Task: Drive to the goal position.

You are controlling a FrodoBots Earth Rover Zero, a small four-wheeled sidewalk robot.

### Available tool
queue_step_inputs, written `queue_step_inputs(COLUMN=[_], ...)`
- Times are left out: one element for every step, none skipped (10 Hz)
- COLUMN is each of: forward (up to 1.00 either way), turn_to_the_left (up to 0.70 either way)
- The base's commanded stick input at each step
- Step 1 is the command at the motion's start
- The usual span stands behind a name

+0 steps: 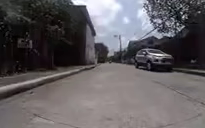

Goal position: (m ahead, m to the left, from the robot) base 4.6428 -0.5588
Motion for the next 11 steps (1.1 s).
queue_step_inputs(forward=[1.0, 1.0, 1.0, 1.0, 1.0, 1.0, 1.0, 1.0, 1.0, 1.0, 1.0], turn_to_the_left=[0.03, 0.01, 0.0, 0.0, 0.0, 0.0, 0.0, 0.0, 0.0, 0.0, 0.0])
